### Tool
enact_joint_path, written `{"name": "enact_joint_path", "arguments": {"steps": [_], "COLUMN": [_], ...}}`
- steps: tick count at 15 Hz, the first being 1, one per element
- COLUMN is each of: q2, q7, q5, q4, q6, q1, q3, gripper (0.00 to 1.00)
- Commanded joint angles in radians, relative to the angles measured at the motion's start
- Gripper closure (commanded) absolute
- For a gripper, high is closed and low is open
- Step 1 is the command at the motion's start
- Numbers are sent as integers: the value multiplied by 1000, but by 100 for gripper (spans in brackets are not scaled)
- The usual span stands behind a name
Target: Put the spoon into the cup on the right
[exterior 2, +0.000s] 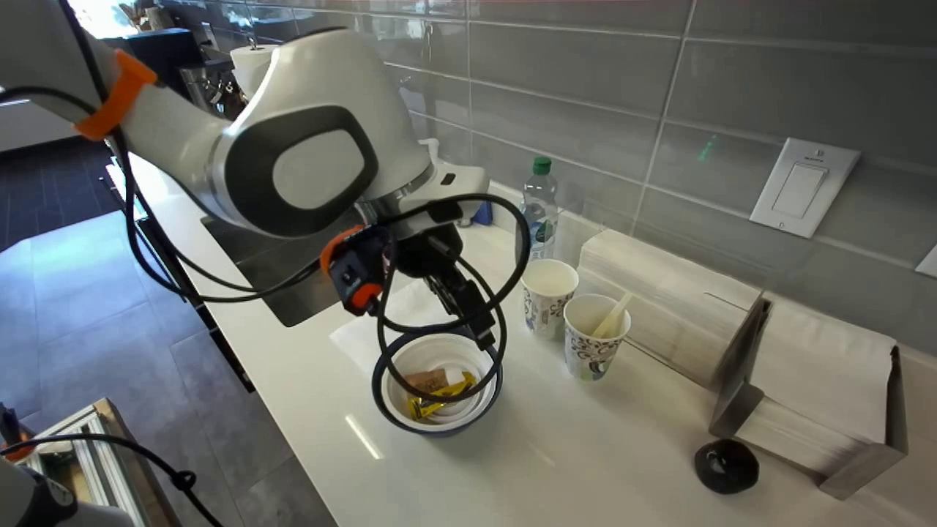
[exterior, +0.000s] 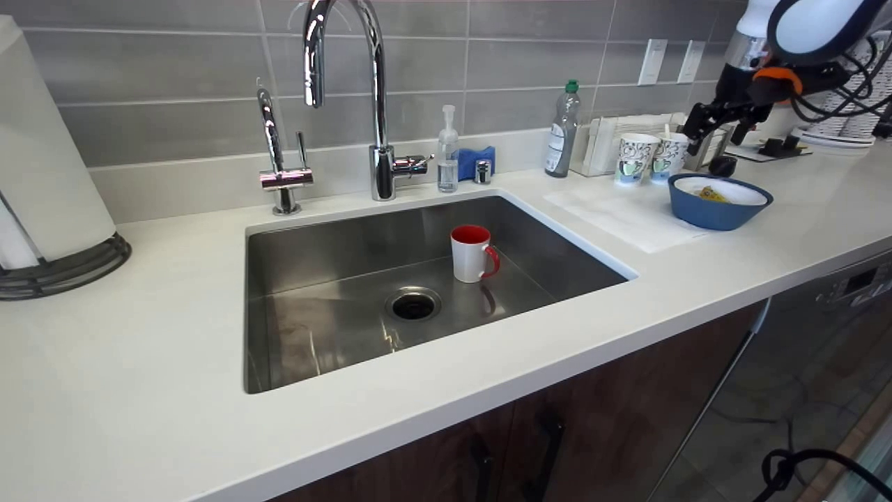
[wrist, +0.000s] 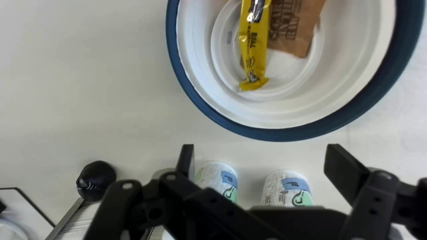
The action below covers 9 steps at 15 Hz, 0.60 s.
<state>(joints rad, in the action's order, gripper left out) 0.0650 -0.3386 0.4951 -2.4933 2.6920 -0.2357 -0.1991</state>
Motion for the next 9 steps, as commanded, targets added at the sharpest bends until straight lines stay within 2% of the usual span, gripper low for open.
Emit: {"name": "enact_joint_path", "arguments": {"steps": [1,2,4,5,6,9], "q2": [78,82,84,83,82,82], "q7": [264,336,483,558,435,525], "q5": [-224,-268,-336,-371,-302,-342], "q4": [76,112,146,147,130,142], "q6": [-250,-320,-372,-360,-335,-343], "q1": [21,20,25,71,17,37], "q3": [-7,-16,-33,-78,-25,-51], "gripper": [0,0,0,0,0,0]}}
